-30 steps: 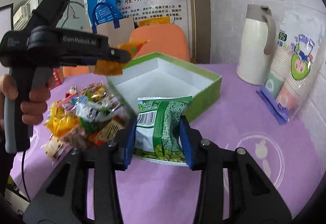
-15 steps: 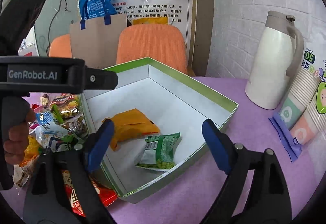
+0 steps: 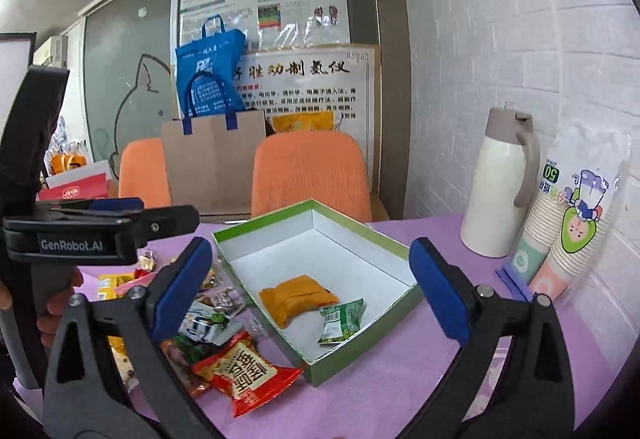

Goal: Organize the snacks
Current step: 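Move both tools back from the box to the snack pile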

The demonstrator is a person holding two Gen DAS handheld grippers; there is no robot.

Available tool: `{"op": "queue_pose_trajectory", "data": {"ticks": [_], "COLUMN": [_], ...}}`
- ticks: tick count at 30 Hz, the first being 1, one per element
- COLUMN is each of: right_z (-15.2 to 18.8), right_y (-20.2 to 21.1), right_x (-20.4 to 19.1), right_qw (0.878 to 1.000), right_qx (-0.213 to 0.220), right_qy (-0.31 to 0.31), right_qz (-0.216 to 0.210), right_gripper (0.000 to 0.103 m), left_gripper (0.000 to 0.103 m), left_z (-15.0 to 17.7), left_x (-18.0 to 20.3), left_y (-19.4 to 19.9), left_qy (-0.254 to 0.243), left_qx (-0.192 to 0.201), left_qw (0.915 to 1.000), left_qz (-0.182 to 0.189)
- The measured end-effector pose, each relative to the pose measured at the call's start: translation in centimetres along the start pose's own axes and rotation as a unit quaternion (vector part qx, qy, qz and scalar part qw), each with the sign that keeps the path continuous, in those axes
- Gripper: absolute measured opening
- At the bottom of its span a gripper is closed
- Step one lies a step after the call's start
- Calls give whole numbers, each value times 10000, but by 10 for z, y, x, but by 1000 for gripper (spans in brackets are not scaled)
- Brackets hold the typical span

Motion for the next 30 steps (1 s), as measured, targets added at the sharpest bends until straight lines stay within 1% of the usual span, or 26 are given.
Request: {"op": "queue_pose_trajectory", "data": {"ticks": [1,3,7,9,11,14,17,19,20,22,24,27,28,29,30], "right_z": [1,6,28,44,62,87,109,122,128,141,148,154,156,158,162], "right_y": [9,23,40,43,41,28,4,-17,-29,-46,-63,-78,-82,-84,-86], "right_x": [-4,-12,-23,-27,-39,-63,-86,-99,-105,-115,-119,-121,-120,-119,-118], "right_qw": [10000,9999,9997,9996,9989,9943,9862,9781,9739,9672,9636,9630,9623,9608,9584], "right_qx": [58,86,47,-32,-150,-468,-925,-1326,-1533,-1865,-2071,-2192,-2248,-2318,-2418], "right_qy": [16,28,-113,-143,-86,52,263,385,424,454,491,664,692,691,669], "right_qz": [-20,-57,-190,-253,-429,-953,-1349,-1557,-1620,-1663,-1616,-1421,-1369,-1354,-1364], "right_gripper": [101,101,101,101,101,101,100,88,86,82,80,77,72,63,28], "left_gripper": [99,99,99,99,99,99,99,99,99,99,99,99,99,99,99], "left_z": [4,19,62,87,111,152,185,197,203,208,211,214,215,216,217], "left_x": [-2,-8,-24,-35,-45,-61,-77,-83,-86,-89,-91,-91,-92,-93,-93], "left_y": [11,31,63,75,83,92,94,96,97,97,96,91,90,87,84], "left_qy": [-7,-29,-68,-43,-63,-14,227,356,410,442,402,358,368,396,421], "left_qx": [39,12,-95,-154,-209,-375,-602,-664,-682,-698,-734,-809,-837,-861,-885], "left_qw": [10000,10000,9999,9996,9989,9978,9963,9957,9954,9951,9951,9945,9942,9940,9938], "left_qz": [45,21,-102,-230,-403,-545,-574,-534,-530,-537,-532,-564,-568,-549,-519]}}
Point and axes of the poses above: each gripper's, at about its wrist camera, not at the fingertips, and y roughly against the way its jaws point, x to its right, z to its underside, the point moved 8 cm from there along -y, roughly the way its jaws point
